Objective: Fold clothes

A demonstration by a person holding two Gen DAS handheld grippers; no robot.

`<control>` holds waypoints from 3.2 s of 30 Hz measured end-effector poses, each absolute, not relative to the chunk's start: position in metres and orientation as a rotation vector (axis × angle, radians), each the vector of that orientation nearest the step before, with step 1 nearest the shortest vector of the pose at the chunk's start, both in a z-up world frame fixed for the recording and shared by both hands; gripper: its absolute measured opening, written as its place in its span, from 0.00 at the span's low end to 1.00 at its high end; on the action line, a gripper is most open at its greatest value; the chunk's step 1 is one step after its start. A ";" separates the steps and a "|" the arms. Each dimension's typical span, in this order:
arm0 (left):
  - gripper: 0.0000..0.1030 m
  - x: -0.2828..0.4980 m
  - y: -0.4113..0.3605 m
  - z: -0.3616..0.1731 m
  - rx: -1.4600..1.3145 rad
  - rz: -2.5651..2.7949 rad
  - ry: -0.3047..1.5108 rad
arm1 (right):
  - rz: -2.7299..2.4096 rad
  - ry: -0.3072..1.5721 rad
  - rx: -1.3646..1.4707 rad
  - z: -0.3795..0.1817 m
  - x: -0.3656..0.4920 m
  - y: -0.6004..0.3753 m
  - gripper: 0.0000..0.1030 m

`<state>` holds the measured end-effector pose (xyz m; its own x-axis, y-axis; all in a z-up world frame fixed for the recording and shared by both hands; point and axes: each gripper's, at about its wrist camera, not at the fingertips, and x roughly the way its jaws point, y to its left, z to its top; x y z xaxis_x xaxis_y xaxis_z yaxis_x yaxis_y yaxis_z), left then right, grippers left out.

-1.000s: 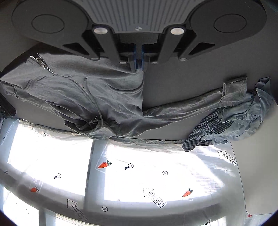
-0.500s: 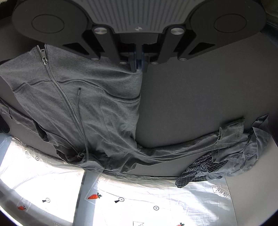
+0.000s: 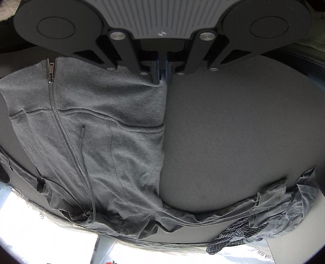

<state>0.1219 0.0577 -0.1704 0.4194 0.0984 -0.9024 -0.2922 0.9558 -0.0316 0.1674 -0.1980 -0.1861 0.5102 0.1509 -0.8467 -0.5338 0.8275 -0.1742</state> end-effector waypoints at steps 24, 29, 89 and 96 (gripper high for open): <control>0.42 0.182 0.135 -0.138 -0.186 0.372 1.236 | 0.461 1.219 -0.248 -0.155 0.251 -0.203 0.42; 0.43 0.211 0.162 -0.132 -0.170 0.421 1.215 | 0.502 1.217 -0.205 -0.133 0.274 -0.204 0.45; 0.56 0.565 0.162 -0.186 -0.373 0.226 1.007 | 0.593 0.704 0.690 -0.063 0.698 -0.097 0.06; 0.56 0.568 0.165 -0.178 -0.316 0.277 0.964 | 0.746 0.690 0.545 -0.022 0.705 -0.036 0.16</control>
<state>0.5678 0.1649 -0.1781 0.5414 0.0895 -0.8360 -0.3673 0.9196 -0.1394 0.7053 -0.0358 -0.0219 0.5380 0.7597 -0.3654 -0.4235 0.6183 0.6621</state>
